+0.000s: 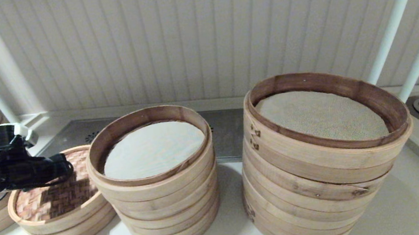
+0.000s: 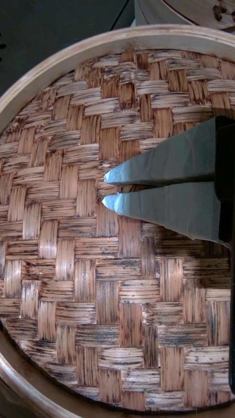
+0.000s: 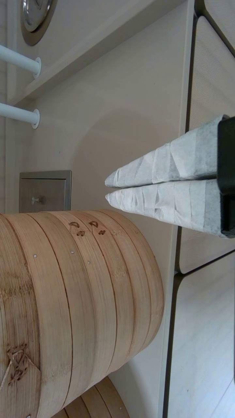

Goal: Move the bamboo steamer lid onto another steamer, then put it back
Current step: Put the steamer

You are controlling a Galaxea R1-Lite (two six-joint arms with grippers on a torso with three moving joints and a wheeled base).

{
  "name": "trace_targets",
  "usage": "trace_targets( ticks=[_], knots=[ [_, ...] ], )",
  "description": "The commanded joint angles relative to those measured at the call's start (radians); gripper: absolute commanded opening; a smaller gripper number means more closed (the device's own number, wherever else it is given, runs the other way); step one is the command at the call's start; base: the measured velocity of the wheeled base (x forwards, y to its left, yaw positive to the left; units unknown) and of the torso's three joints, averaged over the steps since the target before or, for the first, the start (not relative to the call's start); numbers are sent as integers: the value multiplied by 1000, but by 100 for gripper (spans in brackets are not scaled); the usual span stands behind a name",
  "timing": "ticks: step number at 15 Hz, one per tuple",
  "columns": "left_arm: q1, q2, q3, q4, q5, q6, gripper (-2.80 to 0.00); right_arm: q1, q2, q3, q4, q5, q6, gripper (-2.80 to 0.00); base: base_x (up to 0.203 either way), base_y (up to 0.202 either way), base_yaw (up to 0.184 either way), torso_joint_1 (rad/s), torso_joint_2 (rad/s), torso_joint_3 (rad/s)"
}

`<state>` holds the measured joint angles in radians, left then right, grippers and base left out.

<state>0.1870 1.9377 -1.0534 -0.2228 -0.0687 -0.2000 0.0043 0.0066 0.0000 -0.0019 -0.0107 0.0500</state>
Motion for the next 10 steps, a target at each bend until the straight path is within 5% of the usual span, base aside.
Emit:
trace_targets(
  ticks=[1, 8, 9, 10],
  knots=[
    [0, 3, 10, 0, -1, -2, -280, 2, 0, 3, -1, 0, 1, -280, 0, 0, 0, 0, 0, 0],
    [0, 1, 26, -1, -2, -9, -280, 0, 0, 3, -1, 0, 1, -280, 0, 0, 0, 0, 0, 0],
    [0, 0, 26, -1, -2, -12, 0, 0, 0, 3, -1, 0, 1, -280, 0, 0, 0, 0, 0, 0],
    [0, 0, 24, -1, -3, -13, 0, 0, 0, 3, -1, 0, 1, -280, 0, 0, 0, 0, 0, 0]
  ],
)
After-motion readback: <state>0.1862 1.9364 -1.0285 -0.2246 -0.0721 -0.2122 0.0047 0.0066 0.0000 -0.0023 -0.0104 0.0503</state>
